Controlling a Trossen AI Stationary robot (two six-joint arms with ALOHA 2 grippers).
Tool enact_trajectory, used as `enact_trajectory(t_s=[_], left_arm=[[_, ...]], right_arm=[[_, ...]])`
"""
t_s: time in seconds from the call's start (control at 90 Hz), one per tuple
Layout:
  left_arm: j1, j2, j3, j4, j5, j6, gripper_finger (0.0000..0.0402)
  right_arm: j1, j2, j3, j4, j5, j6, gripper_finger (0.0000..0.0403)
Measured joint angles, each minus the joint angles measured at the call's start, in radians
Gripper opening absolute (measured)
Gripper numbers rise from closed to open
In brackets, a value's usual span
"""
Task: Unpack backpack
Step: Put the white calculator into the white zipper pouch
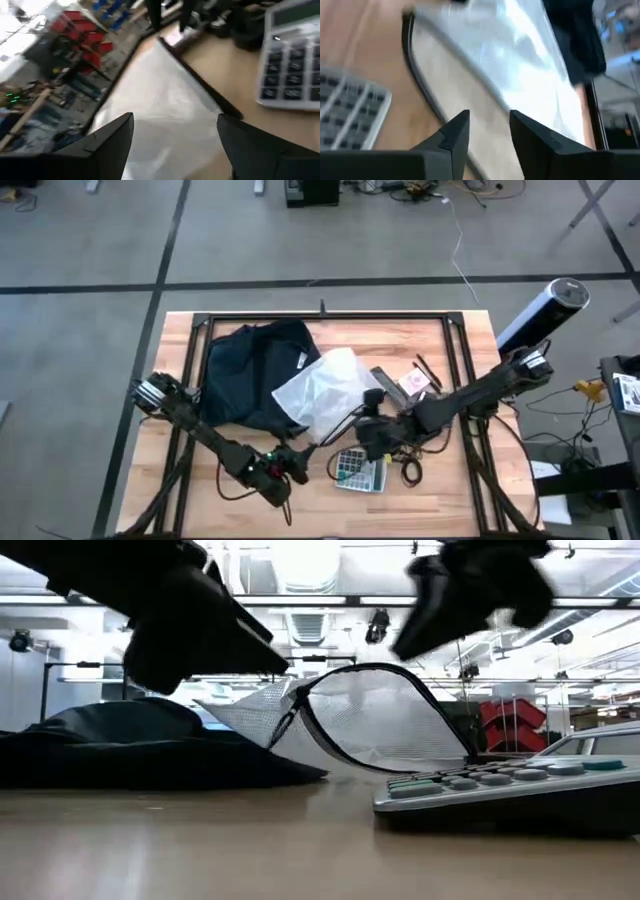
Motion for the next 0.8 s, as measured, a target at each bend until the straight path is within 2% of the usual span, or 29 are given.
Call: enact_trajectory(t_s=[0.122, 0.344, 0.556, 0.8], left_arm=[[0.006, 0.000, -0.001, 0.058, 0.020, 0.046, 0.0276], [0.026, 0.000, -0.001, 0.234, 0.117, 0.203, 0.0276], [0.123, 0.000, -0.001, 0.296, 0.269, 0.218, 0.0276], [0.231, -0.017, 0.043, 0.302, 0.266, 0.280, 0.0276]], right_arm=[[0.008, 0.000, -0.045, -0.069, 0.075, 0.046, 0.0144], [-0.033, 0.029, -0.108, -0.013, 0.338, 0.021, 0.0177], [-0.068, 0.039, -0.109, 0.185, 0.247, -0.084, 0.0175], [-0.065, 0.035, -0.089, 0.344, 0.245, -0.206, 0.0151]])
